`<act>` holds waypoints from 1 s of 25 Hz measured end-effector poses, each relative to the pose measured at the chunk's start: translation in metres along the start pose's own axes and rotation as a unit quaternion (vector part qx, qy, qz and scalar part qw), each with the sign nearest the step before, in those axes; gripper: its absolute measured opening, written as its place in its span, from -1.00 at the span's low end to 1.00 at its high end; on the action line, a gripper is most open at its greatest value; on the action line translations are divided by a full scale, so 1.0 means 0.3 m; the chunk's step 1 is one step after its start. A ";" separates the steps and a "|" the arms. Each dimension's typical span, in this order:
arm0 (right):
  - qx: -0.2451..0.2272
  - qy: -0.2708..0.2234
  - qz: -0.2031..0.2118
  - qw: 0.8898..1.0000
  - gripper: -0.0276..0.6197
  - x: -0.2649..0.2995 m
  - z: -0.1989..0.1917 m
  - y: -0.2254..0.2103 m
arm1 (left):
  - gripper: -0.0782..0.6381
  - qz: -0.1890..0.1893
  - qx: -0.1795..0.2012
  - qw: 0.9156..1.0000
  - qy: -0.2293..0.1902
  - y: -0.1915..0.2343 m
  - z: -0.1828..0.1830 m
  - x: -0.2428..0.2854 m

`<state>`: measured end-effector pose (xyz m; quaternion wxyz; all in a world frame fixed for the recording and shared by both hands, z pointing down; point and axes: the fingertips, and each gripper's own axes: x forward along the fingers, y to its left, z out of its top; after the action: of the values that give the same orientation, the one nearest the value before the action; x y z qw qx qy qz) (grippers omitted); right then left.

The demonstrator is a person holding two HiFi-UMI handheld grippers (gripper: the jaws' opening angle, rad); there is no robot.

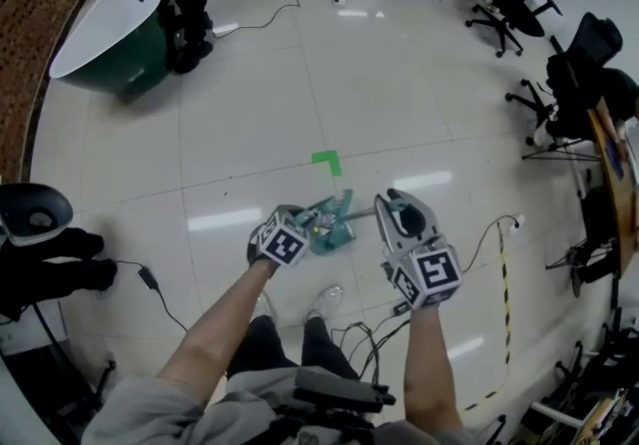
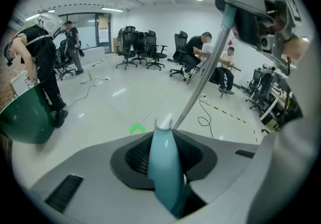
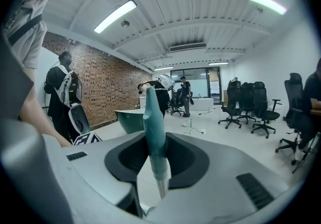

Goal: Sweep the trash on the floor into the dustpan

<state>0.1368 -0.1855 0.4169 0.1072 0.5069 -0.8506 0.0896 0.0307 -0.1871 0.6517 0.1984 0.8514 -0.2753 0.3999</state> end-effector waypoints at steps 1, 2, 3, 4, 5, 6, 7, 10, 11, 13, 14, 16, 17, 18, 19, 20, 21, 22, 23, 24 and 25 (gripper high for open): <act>0.000 -0.001 0.000 1.000 -0.63 -0.003 0.001 -0.013 | -0.47 0.000 -0.005 1.000 -0.001 -0.004 0.002 0.018; 0.000 -0.002 0.001 1.000 -0.63 -0.006 0.003 -0.022 | -0.47 0.004 -0.005 1.000 -0.004 -0.003 0.007 0.028; 0.000 -0.004 0.002 1.000 -0.63 -0.006 0.005 -0.030 | -0.47 0.008 -0.001 1.000 -0.008 -0.001 0.017 0.033; 0.001 -0.006 0.004 1.000 -0.63 -0.006 0.007 -0.038 | -0.47 0.011 0.003 1.000 -0.012 0.000 0.028 0.039; 0.002 -0.008 0.005 1.000 -0.63 -0.007 0.007 -0.046 | -0.47 0.012 0.007 1.000 -0.014 -0.004 0.038 0.044; 0.003 -0.009 0.006 1.000 -0.63 -0.009 0.004 -0.055 | -0.47 0.013 0.008 1.000 -0.015 -0.010 0.044 0.051; 0.005 -0.009 0.007 1.000 -0.63 -0.012 0.001 -0.061 | -0.47 0.015 0.008 1.000 -0.016 -0.015 0.046 0.058; 0.011 -0.009 0.011 1.000 -0.63 -0.019 -0.009 -0.067 | -0.47 0.021 0.008 1.000 -0.014 -0.017 0.043 0.065; 0.013 -0.009 0.013 1.000 -0.63 -0.018 -0.014 -0.063 | -0.47 0.020 0.010 1.000 -0.016 -0.016 0.043 0.064; 0.018 -0.007 0.017 1.000 -0.63 -0.015 -0.027 -0.051 | -0.47 0.018 0.012 1.000 -0.017 -0.014 0.037 0.062; 0.021 -0.006 0.019 1.000 -0.63 -0.015 -0.035 -0.045 | -0.47 0.017 0.011 1.000 -0.016 -0.015 0.030 0.063; 0.024 -0.004 0.022 0.999 -0.63 -0.019 -0.048 -0.035 | -0.47 0.014 0.008 1.000 -0.011 -0.021 0.022 0.063; 0.025 -0.003 0.024 0.999 -0.63 -0.021 -0.051 -0.030 | -0.47 0.014 0.009 1.000 -0.012 -0.024 0.025 0.062; 0.025 -0.003 0.026 0.999 -0.63 -0.022 -0.053 -0.025 | -0.47 0.014 0.011 1.000 -0.014 -0.025 0.030 0.061; 0.026 -0.003 0.027 0.999 -0.63 -0.022 -0.054 -0.022 | -0.47 0.015 0.013 1.000 -0.015 -0.025 0.034 0.060; 0.026 -0.003 0.028 0.999 -0.63 -0.021 -0.053 -0.020 | -0.47 0.016 0.014 1.000 -0.015 -0.025 0.036 0.059; 0.027 -0.003 0.029 0.999 -0.63 -0.021 -0.051 -0.018 | -0.47 0.016 0.014 1.000 -0.014 -0.028 0.038 0.057; 0.027 -0.003 0.029 0.999 -0.63 -0.020 -0.050 -0.017 | -0.47 0.014 0.015 1.000 -0.012 -0.032 0.039 0.053; 0.027 -0.003 0.030 0.999 -0.63 -0.018 -0.049 -0.015 | -0.47 0.013 0.015 1.000 -0.011 -0.035 0.039 0.052; 0.027 -0.002 0.030 0.999 -0.63 -0.016 -0.048 -0.014 | -0.47 0.013 0.015 1.000 -0.010 -0.037 0.038 0.052; 0.026 -0.002 0.031 0.999 -0.63 -0.015 -0.048 -0.014 | -0.47 0.013 0.014 1.000 -0.010 -0.039 0.037 0.054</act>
<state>0.1438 -0.1798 0.4297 0.0893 0.4831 -0.8635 0.1143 0.0530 -0.1893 0.6563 0.1782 0.8544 -0.2824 0.3982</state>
